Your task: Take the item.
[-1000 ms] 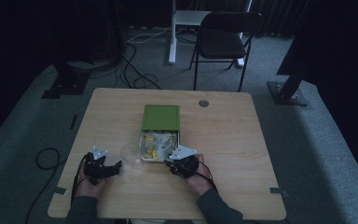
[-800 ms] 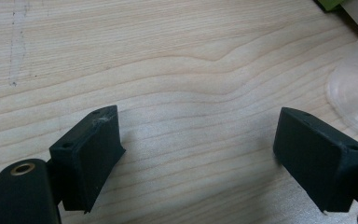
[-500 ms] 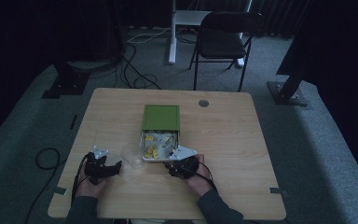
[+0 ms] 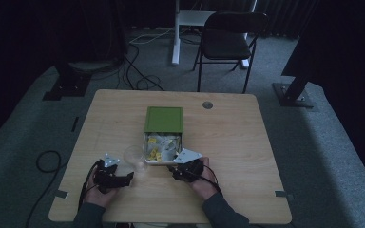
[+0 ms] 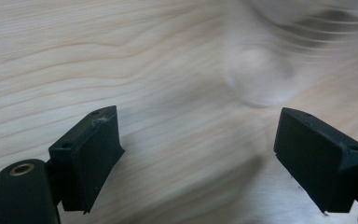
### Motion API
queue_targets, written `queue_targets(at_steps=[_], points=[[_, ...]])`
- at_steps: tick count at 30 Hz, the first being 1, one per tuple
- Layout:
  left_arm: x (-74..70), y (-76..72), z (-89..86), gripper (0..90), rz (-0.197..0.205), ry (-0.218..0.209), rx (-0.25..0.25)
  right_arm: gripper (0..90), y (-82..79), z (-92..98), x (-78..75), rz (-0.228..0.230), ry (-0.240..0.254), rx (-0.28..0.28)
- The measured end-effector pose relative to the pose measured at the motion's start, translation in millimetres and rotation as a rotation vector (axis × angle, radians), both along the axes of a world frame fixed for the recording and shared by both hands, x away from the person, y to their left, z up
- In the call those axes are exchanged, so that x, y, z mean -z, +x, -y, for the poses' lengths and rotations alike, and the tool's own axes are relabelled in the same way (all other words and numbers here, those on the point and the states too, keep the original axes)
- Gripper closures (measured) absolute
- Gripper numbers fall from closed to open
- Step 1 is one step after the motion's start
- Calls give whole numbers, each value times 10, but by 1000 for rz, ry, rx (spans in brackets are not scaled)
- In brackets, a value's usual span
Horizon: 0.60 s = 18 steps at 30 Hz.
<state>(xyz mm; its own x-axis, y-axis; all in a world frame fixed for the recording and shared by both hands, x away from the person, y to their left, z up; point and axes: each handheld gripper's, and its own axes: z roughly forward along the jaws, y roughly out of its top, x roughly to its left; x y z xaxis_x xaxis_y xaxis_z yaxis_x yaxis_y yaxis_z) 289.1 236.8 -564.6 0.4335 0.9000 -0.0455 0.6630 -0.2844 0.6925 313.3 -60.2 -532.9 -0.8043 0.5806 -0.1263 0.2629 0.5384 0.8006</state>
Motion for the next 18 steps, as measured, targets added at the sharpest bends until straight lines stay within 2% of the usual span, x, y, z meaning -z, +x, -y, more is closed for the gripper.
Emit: queue_targets(at_steps=[4,5,8,9,14,18], points=[[-20,18,33,109,4,-72,25,511,1,-4,-2,2,-1,-3],[-20,18,33,109,4,-72,25,506,1,-7,-3,2,-1,-4],[-35,44,51,109,21,-108,26,498,0,-15,-9,4,-2,-5],[-38,60,69,109,35,-101,21,491,-6,-24,-23,4,4,-5],[-22,109,142,109,50,-96,19,456,-9,-49,-77,25,17,-14],[4,168,238,109,52,-49,19,448,8,-70,-136,37,30,-4]])
